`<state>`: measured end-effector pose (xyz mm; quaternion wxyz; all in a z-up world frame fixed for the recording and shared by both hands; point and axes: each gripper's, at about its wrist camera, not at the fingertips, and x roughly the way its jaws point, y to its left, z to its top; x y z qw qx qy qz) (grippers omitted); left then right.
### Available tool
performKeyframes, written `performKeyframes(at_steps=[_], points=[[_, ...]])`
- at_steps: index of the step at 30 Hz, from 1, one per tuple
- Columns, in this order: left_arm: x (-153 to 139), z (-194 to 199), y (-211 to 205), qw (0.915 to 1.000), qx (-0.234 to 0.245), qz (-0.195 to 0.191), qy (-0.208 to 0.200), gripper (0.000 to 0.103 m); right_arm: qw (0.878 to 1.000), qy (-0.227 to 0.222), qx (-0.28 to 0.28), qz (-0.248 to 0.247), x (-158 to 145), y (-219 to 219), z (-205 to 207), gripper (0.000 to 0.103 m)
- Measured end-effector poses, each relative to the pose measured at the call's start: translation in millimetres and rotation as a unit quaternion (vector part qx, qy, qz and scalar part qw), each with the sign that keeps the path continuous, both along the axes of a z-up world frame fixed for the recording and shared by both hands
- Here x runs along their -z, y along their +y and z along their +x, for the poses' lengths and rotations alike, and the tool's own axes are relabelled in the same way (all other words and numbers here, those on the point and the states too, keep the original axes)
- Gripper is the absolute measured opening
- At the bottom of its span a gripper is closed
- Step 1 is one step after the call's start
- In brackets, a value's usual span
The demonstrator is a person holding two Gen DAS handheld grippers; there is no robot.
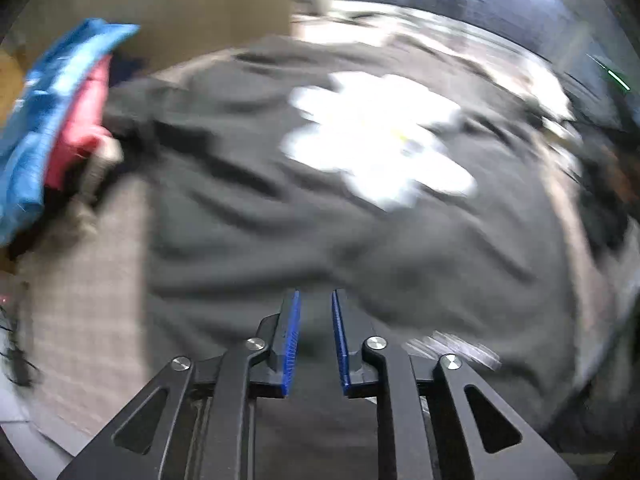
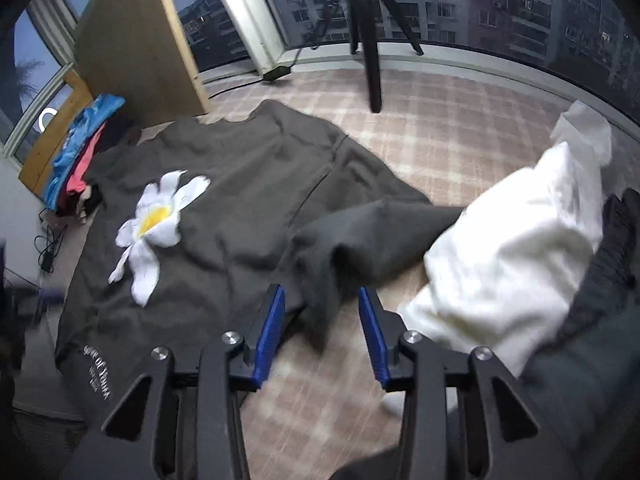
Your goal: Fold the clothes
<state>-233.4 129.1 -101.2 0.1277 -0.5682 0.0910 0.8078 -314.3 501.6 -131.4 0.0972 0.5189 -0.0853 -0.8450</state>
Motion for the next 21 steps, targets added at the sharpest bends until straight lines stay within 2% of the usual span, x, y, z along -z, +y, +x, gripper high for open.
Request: performKeyframes(at_steps=[2, 7, 9, 11, 12, 14, 16, 17, 18, 19, 20, 21], points=[[7, -44, -22, 0.9991, -0.029, -0.024, 0.018, 0.022, 1.000, -0.009, -0.002, 0.003, 2, -14, 10, 0.039], [21, -139, -47, 0.9965, -0.074, -0.012, 0.036, 0.023, 0.999, -0.031, -0.005, 0.036, 23, -63, 30, 0.039], [24, -162, -47, 0.9964, -0.066, -0.031, 0.044, 0.025, 0.998, -0.038, -0.002, 0.050, 29, -79, 35, 0.039], [28, -190, -45, 0.9951, -0.046, -0.066, 0.057, 0.026, 0.997, -0.035, 0.010, 0.061, 28, -86, 40, 0.039], [28, -201, -45, 0.9947, -0.041, -0.073, 0.060, 0.029, 0.998, -0.030, 0.019, 0.057, 25, -86, 40, 0.039], [28, -229, -48, 0.9967, -0.032, -0.054, 0.051, 0.032, 0.998, -0.024, 0.037, 0.053, 18, -83, 39, 0.039], [37, -251, -39, 0.9982, 0.011, -0.048, 0.036, 0.044, 0.997, -0.021, 0.053, 0.050, 14, -77, 32, 0.039], [43, -257, -35, 0.9969, 0.022, -0.067, 0.034, 0.048, 0.997, -0.019, 0.061, 0.050, 13, -74, 28, 0.039], [52, -262, -31, 0.9946, 0.034, -0.092, 0.032, 0.047, 0.996, -0.019, 0.067, 0.051, 15, -74, 24, 0.039], [59, -266, -28, 0.9930, 0.047, -0.102, 0.035, 0.048, 0.996, -0.020, 0.073, 0.052, 16, -74, 20, 0.039], [58, -267, -28, 0.9933, 0.053, -0.094, 0.042, 0.044, 0.995, -0.022, 0.077, 0.053, 19, -73, 16, 0.039], [58, -269, -29, 0.9939, 0.056, -0.087, 0.039, 0.029, 0.995, -0.025, 0.082, 0.054, 23, -72, 13, 0.039]])
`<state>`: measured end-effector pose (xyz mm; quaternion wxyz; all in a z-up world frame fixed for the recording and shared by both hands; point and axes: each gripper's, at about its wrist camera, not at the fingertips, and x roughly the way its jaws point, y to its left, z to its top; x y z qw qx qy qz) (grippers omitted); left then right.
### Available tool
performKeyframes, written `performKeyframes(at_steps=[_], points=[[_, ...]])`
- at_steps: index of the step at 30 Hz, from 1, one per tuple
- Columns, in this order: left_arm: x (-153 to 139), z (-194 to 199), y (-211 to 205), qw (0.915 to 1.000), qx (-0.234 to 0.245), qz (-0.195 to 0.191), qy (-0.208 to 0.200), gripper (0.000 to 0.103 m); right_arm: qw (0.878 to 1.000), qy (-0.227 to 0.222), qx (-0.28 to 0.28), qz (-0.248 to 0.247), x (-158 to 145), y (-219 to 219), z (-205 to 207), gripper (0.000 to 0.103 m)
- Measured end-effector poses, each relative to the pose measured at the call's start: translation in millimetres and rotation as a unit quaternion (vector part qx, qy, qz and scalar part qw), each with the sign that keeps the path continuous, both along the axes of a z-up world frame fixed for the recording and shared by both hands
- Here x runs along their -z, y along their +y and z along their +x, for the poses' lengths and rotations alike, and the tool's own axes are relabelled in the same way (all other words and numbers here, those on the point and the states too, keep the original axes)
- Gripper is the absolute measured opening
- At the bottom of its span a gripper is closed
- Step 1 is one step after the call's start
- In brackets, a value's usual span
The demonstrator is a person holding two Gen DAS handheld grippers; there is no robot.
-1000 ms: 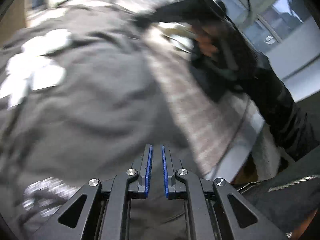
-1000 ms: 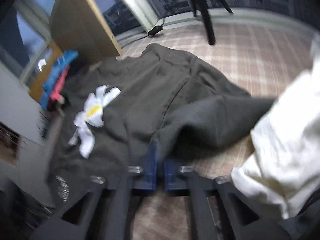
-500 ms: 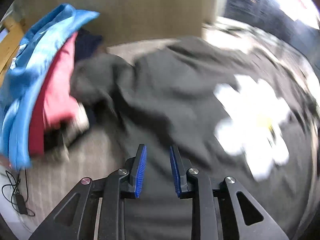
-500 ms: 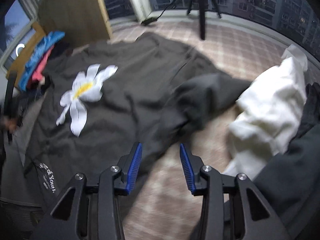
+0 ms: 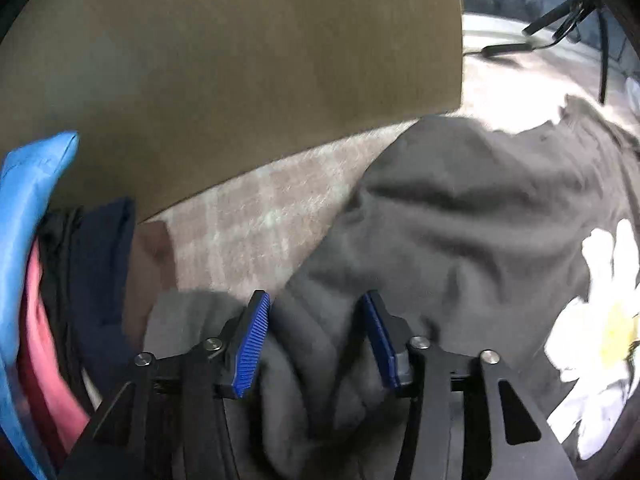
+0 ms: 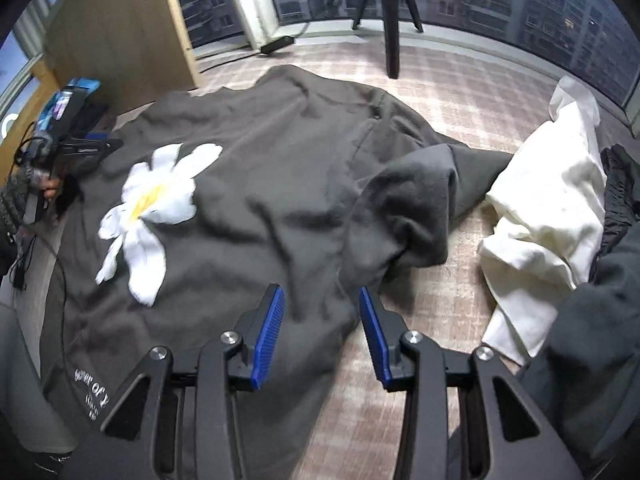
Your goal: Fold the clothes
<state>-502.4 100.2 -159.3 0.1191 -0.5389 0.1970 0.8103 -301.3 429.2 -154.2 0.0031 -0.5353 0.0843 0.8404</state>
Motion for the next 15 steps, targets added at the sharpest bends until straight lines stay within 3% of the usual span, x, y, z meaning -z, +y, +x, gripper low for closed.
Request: performKeyframes(at_steps=[2, 4, 7, 10, 15], points=[[0, -2, -2, 1.0000, 0.006, 0.007, -0.003, 0.007, 1.000, -0.003, 0.006, -0.003, 6, 1, -2, 0.039], [-5, 4, 0, 0.9993, 0.028, -0.016, 0.020, 0.006, 1.000, -0.018, 0.003, 0.010, 15, -3, -4, 0.039], [-14, 2, -11, 0.9967, 0.021, -0.044, 0.065, 0.006, 0.998, -0.046, -0.007, 0.045, 28, -9, -6, 0.039], [-1, -6, -19, 0.9967, 0.013, -0.065, 0.047, 0.006, 0.997, -0.044, -0.011, 0.056, 28, -10, -5, 0.039], [-16, -3, -26, 0.9929, 0.005, -0.076, 0.092, 0.005, 0.997, -0.048, -0.018, 0.061, 28, -10, -2, 0.039]])
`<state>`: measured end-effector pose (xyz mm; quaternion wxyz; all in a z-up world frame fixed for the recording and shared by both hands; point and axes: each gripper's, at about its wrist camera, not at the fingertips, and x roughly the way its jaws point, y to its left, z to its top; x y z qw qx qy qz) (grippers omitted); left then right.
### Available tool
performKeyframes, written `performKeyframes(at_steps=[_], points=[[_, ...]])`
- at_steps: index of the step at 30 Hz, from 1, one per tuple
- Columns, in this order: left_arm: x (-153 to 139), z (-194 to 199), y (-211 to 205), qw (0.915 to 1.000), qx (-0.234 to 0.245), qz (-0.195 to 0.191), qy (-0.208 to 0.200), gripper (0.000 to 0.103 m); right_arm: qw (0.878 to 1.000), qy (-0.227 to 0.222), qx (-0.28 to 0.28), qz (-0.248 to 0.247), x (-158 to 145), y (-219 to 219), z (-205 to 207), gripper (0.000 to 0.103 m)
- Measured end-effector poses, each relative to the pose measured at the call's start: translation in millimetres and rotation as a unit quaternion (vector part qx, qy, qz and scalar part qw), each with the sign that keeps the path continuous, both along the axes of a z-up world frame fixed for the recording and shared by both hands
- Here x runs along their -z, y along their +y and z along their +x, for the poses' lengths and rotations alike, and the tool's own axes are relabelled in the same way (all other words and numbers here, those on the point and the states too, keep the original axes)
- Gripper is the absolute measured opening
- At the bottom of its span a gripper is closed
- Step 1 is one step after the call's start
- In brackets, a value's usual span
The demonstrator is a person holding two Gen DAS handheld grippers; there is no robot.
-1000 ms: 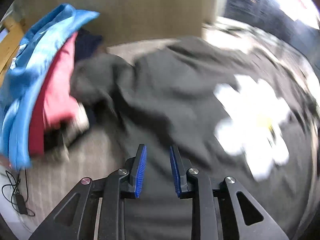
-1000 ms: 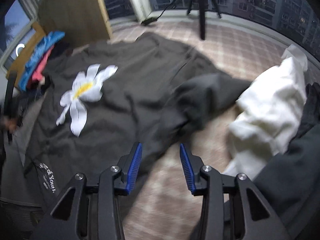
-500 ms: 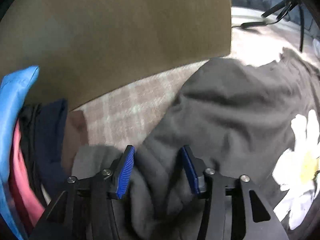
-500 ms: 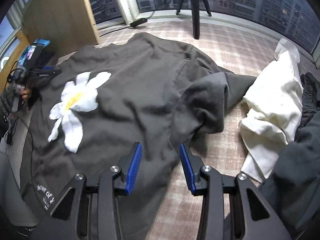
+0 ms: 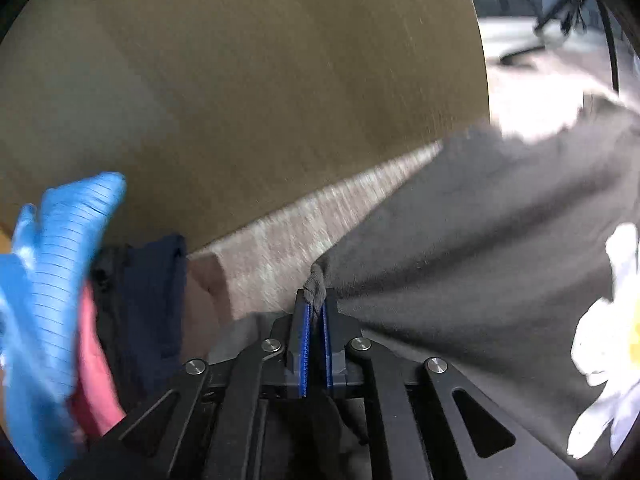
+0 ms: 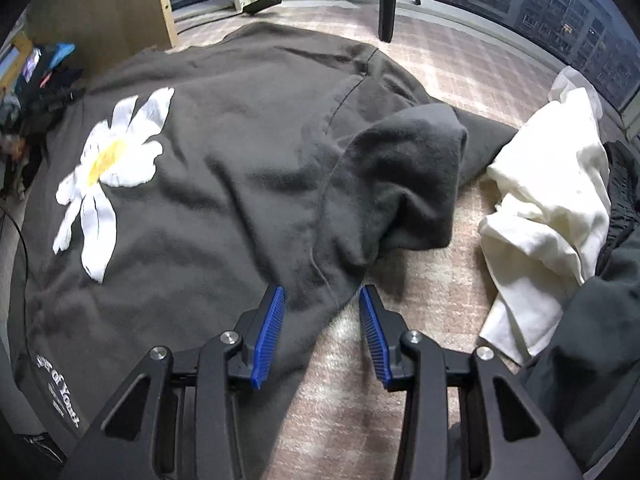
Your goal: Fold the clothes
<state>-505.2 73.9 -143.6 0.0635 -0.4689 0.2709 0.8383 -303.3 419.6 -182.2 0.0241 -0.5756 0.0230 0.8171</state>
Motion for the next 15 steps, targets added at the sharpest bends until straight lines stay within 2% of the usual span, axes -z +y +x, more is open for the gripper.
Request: performKeyframes(at_steps=[2, 4, 7, 8, 9, 10, 13, 15], points=[[3, -9, -7, 0.9993, -0.012, -0.032, 0.015, 0.005, 1.000, 0.000, -0.006, 0.008, 0, -2, 1, 0.040], [17, -19, -10, 0.9992, -0.020, -0.035, 0.000, 0.008, 1.000, -0.003, -0.001, 0.007, 0, -3, 0, 0.040], [16, -18, -10, 0.9989, -0.026, -0.037, -0.011, 0.018, 1.000, -0.009, 0.003, 0.007, -1, -4, 2, 0.040], [8, -15, -11, 0.9991, -0.026, -0.033, -0.008, 0.024, 1.000, -0.010, 0.004, 0.001, -3, -4, 5, 0.040], [0, -11, -13, 0.9994, -0.022, -0.027, -0.006, 0.034, 1.000, -0.008, 0.004, -0.008, -7, -4, 8, 0.040], [-12, -5, -19, 0.9993, -0.017, -0.033, -0.004, 0.038, 1.000, -0.003, 0.003, -0.014, -11, -5, 13, 0.040], [-48, 15, -36, 0.9987, -0.005, -0.051, 0.005, 0.040, 1.000, 0.009, 0.006, -0.027, -24, -7, 29, 0.040], [-70, 59, -48, 0.9997, 0.014, -0.021, 0.003, 0.042, 0.999, 0.013, 0.010, -0.034, -31, -10, 43, 0.040]])
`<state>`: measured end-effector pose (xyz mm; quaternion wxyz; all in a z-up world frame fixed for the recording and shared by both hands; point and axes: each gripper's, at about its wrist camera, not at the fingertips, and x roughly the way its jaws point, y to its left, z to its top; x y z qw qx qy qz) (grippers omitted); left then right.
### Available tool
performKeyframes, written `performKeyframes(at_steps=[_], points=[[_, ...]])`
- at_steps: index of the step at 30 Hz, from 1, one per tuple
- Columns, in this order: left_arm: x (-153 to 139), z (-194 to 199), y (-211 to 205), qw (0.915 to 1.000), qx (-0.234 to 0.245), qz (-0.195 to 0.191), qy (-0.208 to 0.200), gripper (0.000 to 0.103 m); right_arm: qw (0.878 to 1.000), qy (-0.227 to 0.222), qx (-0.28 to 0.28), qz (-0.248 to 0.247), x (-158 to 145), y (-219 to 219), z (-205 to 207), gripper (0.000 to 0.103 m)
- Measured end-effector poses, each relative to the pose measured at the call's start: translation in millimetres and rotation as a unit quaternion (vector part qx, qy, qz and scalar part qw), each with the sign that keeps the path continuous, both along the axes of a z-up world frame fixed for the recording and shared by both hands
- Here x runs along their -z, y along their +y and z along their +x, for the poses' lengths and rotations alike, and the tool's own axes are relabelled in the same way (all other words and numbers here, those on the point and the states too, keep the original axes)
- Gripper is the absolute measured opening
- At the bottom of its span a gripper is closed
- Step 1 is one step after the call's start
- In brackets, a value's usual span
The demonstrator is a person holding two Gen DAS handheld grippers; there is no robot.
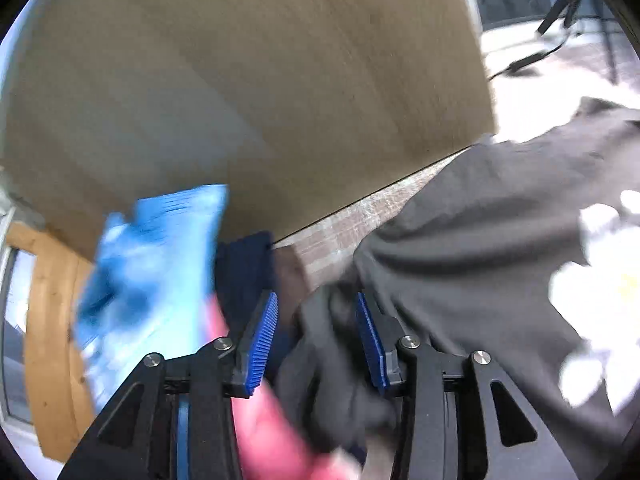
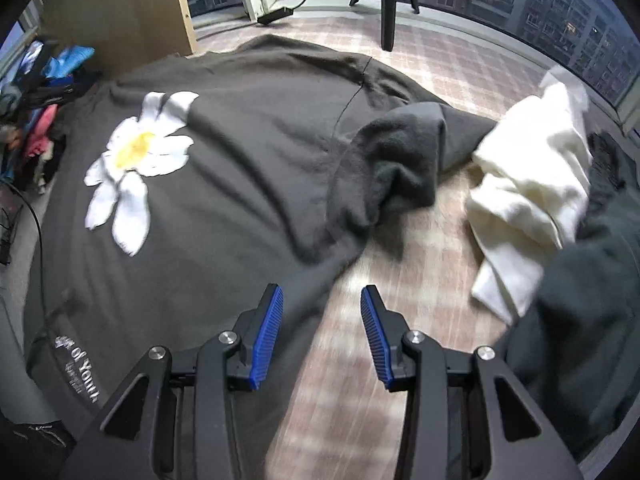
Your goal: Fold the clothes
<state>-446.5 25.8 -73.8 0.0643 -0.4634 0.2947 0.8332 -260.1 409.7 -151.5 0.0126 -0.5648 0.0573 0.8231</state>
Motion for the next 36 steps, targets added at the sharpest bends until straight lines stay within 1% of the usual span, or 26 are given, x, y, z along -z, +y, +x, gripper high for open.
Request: performKeyframes(at_steps=[1, 2, 3, 4, 5, 6, 8, 10, 12, 15, 16, 19, 20, 22, 23, 24, 25, 27, 29, 31, 32, 34, 35, 36], points=[[-11, 22, -6, 0.9998, 0.010, 0.016, -0.002, 0.044, 1.000, 0.002, 0.002, -0.007, -2, -2, 10, 0.040], [-22, 44, -13, 0.9993, 0.019, 0.031, -0.003, 0.051, 1.000, 0.004, 0.003, -0.014, -3, -3, 21, 0.040], [-22, 63, -19, 0.9983, 0.021, 0.053, -0.015, 0.053, 1.000, 0.007, 0.007, -0.022, -4, -6, 30, 0.040], [-17, 91, -34, 0.9960, 0.017, 0.078, -0.041, 0.052, 0.999, 0.014, 0.013, -0.029, -4, -7, 39, 0.040], [-8, 104, -41, 0.9942, 0.018, 0.089, -0.058, 0.053, 0.999, 0.021, 0.020, -0.037, -5, -9, 49, 0.040], [3, 108, -45, 0.9928, 0.016, 0.094, -0.073, 0.053, 0.998, 0.027, 0.027, -0.045, -4, -11, 58, 0.040], [20, 132, -57, 0.9898, 0.002, 0.107, -0.094, 0.053, 0.997, 0.023, 0.038, -0.062, 2, -15, 73, 0.040], [33, 132, -66, 0.9859, -0.020, 0.127, -0.107, 0.052, 0.996, 0.018, 0.048, -0.077, 9, -20, 87, 0.040], [45, 131, -75, 0.9811, -0.042, 0.146, -0.121, 0.050, 0.996, 0.011, 0.050, -0.075, 14, -28, 94, 0.040], [61, 132, -73, 0.9786, -0.029, 0.148, -0.140, 0.051, 0.997, 0.010, 0.043, -0.071, 17, -40, 102, 0.040], [55, 137, -72, 0.9776, -0.026, 0.148, -0.148, 0.051, 0.997, 0.009, 0.040, -0.071, 17, -43, 104, 0.040], [65, 141, -69, 0.9752, -0.015, 0.148, -0.164, 0.051, 0.997, 0.008, 0.034, -0.066, 19, -50, 104, 0.040], [65, 143, -69, 0.9757, -0.012, 0.149, -0.160, 0.050, 0.997, 0.008, 0.032, -0.064, 19, -53, 104, 0.040], [63, 145, -70, 0.9729, 0.001, 0.167, -0.160, 0.032, 0.998, 0.004, 0.028, -0.055, 22, -57, 102, 0.040], [62, 146, -72, 0.9708, 0.004, 0.177, -0.162, 0.007, 0.998, 0.003, 0.026, -0.052, 23, -58, 102, 0.040], [61, 147, -72, 0.9717, 0.002, 0.174, -0.160, 0.003, 0.999, 0.000, 0.024, -0.049, 24, -60, 101, 0.040], [58, 150, -73, 0.9742, 0.006, 0.166, -0.153, 0.002, 0.999, -0.005, 0.022, -0.044, 26, -61, 101, 0.040], [53, 155, -74, 0.9790, 0.014, 0.148, -0.140, 0.002, 0.999, -0.021, 0.017, -0.018, 31, -64, 100, 0.040], [45, 156, -83, 0.9849, 0.009, 0.130, -0.114, 0.003, 1.000, -0.022, 0.010, -0.002, 31, -66, 101, 0.040], [48, 152, -94, 0.9866, -0.006, 0.121, -0.109, 0.005, 1.000, -0.023, 0.007, 0.004, 31, -68, 102, 0.040], [50, 150, -100, 0.9873, -0.013, 0.115, -0.109, 0.003, 1.000, -0.024, 0.005, 0.008, 31, -69, 102, 0.040], [51, 146, -112, 0.9881, -0.032, 0.103, -0.110, 0.005, 0.999, -0.031, -0.003, 0.027, 31, -75, 101, 0.040], [44, 148, -123, 0.9826, -0.035, 0.135, -0.123, 0.009, 0.999, -0.033, 0.001, 0.025, 30, -75, 101, 0.040], [34, 156, -131, 0.9782, -0.030, 0.161, -0.128, 0.013, 0.999, -0.031, 0.008, 0.013, 27, -73, 104, 0.040]])
